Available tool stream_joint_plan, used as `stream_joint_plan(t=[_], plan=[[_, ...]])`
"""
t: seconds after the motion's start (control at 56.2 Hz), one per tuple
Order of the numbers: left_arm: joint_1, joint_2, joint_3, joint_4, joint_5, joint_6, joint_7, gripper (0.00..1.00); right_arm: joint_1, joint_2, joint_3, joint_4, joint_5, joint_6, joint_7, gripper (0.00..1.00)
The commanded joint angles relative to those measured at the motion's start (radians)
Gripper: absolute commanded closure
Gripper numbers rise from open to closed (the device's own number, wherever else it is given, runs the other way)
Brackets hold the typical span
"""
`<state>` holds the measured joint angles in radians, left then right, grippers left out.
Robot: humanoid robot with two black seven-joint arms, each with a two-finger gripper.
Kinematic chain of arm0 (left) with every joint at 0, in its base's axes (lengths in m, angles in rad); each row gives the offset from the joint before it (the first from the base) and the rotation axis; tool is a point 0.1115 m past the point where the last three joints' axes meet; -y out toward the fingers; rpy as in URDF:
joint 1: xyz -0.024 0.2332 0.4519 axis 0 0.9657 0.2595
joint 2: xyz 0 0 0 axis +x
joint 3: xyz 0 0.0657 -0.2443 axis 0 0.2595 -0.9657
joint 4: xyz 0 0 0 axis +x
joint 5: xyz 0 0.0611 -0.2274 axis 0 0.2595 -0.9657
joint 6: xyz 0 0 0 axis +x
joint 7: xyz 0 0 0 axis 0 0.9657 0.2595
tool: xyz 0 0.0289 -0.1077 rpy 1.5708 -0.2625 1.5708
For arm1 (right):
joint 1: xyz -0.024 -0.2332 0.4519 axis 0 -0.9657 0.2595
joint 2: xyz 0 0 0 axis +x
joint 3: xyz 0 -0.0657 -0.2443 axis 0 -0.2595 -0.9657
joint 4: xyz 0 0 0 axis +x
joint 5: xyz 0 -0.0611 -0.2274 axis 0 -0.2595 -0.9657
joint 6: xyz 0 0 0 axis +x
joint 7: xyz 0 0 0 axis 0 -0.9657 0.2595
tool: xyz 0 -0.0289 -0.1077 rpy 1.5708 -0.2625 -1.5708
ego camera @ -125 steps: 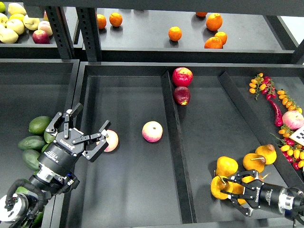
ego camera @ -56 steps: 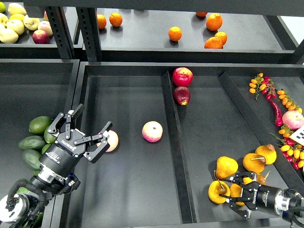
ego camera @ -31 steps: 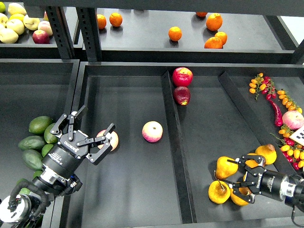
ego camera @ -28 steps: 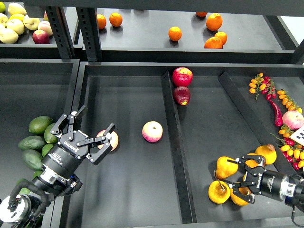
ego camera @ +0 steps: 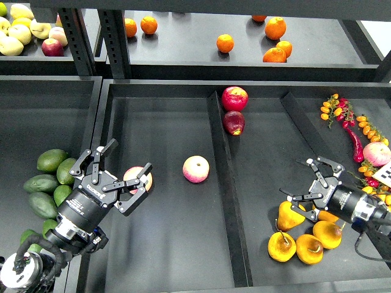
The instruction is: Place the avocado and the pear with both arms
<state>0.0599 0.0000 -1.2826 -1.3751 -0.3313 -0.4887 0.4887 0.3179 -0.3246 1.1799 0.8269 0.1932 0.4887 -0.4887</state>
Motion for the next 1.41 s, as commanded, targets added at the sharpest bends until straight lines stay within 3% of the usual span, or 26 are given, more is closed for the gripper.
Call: stream_joint_plan(t=[0.0,0.231,0.516,0.729,0.765,0.872,0.943,1.032,1.103,1.387], plan=[[0.000,0.000,-0.001,-0.001,0.000,0.000,0.000,0.01,0.010,0.108,0.101,-0.032,0.000,0.000,0.000,0.03],[-0.002,0.000,-0.012,-0.005,0.006,0.000,0.000,0.01,0.010,0.323,0.245,-0.066,0.002,0.000,0.000,0.01],[-0.014,0.000,-0.033,-0.004,0.043,0.000,0.000,0.01,-0.036,0.325,0.273,0.014,0.009,-0.002,0.000,0.01],[-0.064,0.000,-0.057,0.004,0.067,0.000,0.000,0.01,-0.060,0.325,0.274,0.149,0.111,-0.159,0.000,0.01],[-0.090,0.000,-0.058,0.008,0.092,0.000,0.000,0.01,-0.083,0.325,0.274,0.201,0.123,-0.192,0.024,0.01],[-0.094,0.000,-0.047,0.010,0.113,0.000,0.000,0.01,-0.148,0.325,0.274,0.259,0.124,-0.197,0.025,0.01],[-0.092,0.000,-0.044,0.002,0.136,0.000,-0.022,0.01,-0.206,0.325,0.273,0.319,0.124,-0.196,0.025,0.00],[-0.083,0.000,-0.044,0.001,0.187,0.000,-0.080,0.01,-0.275,0.325,0.265,0.377,0.129,-0.187,0.027,0.00],[-0.077,0.000,-0.040,0.002,0.199,0.000,-0.131,0.01,-0.312,0.325,0.261,0.397,0.129,-0.177,0.027,0.00],[-0.051,0.000,-0.029,0.004,0.199,0.002,-0.268,0.01,-0.390,0.325,0.233,0.411,0.126,-0.119,0.019,0.00]])
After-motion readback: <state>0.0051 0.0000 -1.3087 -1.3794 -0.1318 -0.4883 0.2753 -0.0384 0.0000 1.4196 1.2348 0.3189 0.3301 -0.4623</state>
